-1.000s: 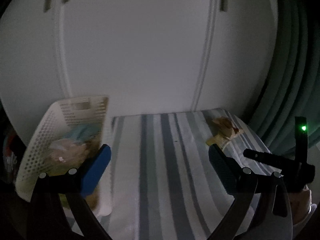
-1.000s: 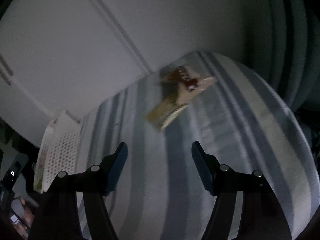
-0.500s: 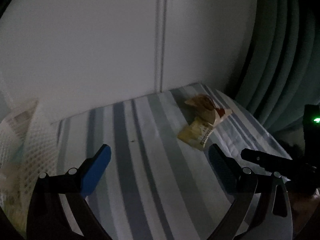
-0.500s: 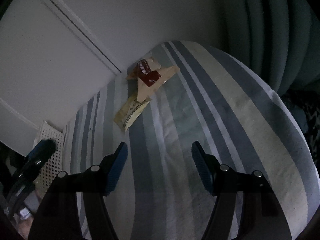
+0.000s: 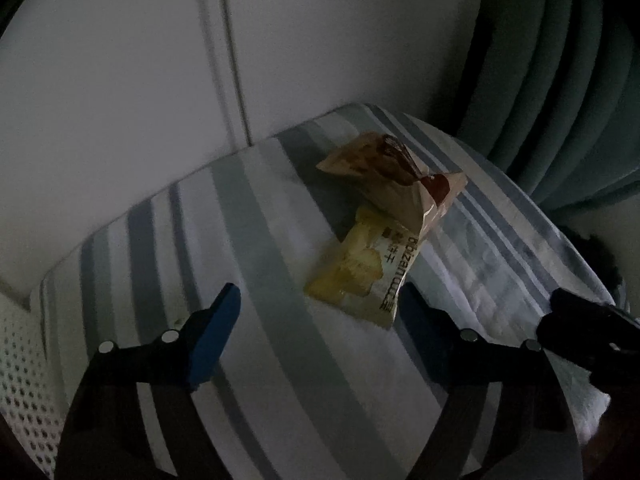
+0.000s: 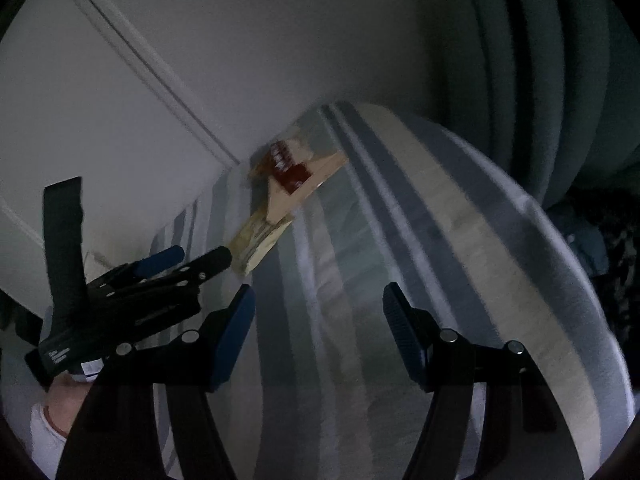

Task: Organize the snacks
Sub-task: 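Move the left gripper to the yellow bibizan biscuit pack, grasp and lift it, then grasp the brown-labelled pastry with the right gripper while the left holds the bibizan pack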

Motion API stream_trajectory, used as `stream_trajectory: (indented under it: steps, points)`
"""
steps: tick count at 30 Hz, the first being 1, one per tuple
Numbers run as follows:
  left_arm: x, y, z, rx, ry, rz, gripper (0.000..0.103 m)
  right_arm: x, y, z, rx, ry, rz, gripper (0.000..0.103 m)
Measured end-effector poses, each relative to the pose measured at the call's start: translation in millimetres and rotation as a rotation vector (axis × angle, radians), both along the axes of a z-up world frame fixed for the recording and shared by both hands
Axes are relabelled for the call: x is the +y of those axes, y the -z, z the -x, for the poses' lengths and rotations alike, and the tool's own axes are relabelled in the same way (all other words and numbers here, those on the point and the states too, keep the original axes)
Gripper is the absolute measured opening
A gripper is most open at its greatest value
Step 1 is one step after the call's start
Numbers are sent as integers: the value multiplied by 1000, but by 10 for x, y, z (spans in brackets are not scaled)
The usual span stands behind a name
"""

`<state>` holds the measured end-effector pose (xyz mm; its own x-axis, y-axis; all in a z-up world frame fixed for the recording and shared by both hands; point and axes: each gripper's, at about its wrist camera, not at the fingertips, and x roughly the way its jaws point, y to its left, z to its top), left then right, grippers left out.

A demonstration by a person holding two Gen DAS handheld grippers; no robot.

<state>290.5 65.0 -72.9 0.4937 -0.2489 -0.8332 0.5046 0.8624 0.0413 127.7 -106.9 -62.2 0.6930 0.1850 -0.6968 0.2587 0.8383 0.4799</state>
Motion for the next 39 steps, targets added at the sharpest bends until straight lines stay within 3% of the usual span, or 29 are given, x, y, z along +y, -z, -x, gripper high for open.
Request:
stream_trajectory:
  steps: [5, 7, 10, 15, 19, 25, 32, 39]
  points:
    - [-170, 103, -79, 20, 51, -27, 81, -93, 0, 23, -4, 40, -2, 66]
    - [-211, 158, -122, 48, 58, -24, 73, -92, 11, 18, 0, 38, -8, 66]
    - [-285, 257, -201, 74, 60, -23, 70, -72, 3, 13, -1, 32, -1, 66]
    - [-355, 286, -203, 48, 74, -56, 67, -57, 17, 12, 5, 23, -3, 66]
    - [-358, 256, -186, 42, 81, -54, 51, -35, 5, 39, 6, 15, 1, 66]
    - [-343, 242, -176, 30, 56, -47, 48, -24, 23, 50, 10, 6, -1, 66]
    - [8, 25, -42, 20, -55, 58, 48, -14, 23, 31, 10, -6, -5, 66]
    - [501, -278, 315, -50, -203, 145, 48, -1, 43, -9, 12, -15, -9, 66]
